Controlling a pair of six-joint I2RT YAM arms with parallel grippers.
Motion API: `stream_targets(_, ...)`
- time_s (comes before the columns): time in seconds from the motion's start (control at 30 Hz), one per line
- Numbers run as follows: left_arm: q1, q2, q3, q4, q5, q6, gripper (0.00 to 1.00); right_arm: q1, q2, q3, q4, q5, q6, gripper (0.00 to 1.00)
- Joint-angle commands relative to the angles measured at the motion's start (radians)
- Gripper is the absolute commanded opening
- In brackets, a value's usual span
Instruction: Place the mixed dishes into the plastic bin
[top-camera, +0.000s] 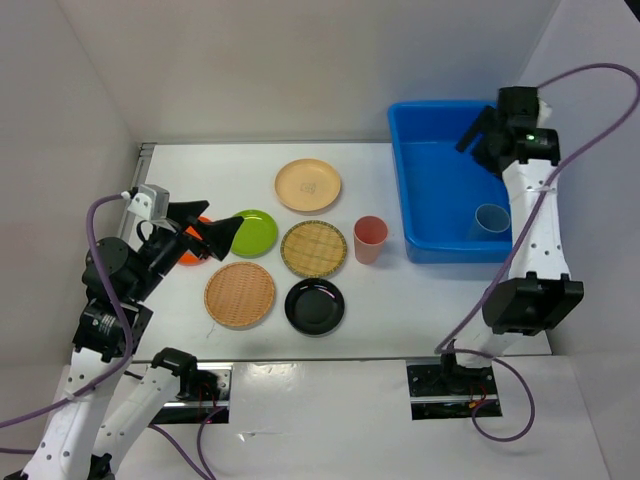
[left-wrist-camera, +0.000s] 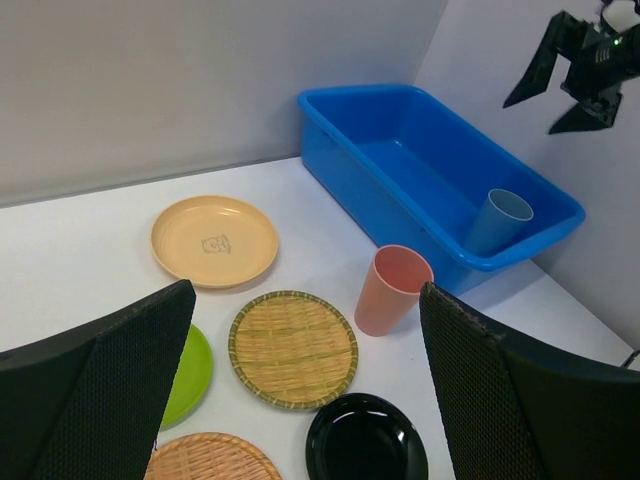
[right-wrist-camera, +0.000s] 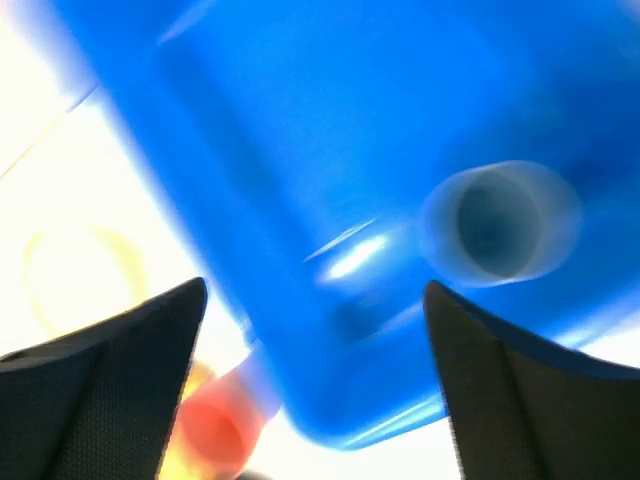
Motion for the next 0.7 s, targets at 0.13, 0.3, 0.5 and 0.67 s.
stream_targets(0.13, -0.004, 0.008, -0.011, 0.063, 0.019, -0.036, 0.99, 0.351, -0.110, -0.125, 0.127, -0.253, 0.113, 0.09)
stream_targets(0.3, -0.004, -0.011, -0.011, 0.045, 0.019, -0.036, 0.99, 0.539, -0.105, -0.220, 0.253, -0.327, 0.102, 0.07)
stream_targets(0.5, -0.004, -0.011, -0.021, 0.045, 0.019, -0.045, 0.99, 0.771, 0.031, -0.142, 0.136, -0.135, 0.033, 0.42)
stream_targets(0.67, -0.004, -0.011, -0.021, 0.045, 0.019, -0.045, 0.99, 0.827, 0.120, -0.113, 0.105, -0.066, 0.033, 0.47)
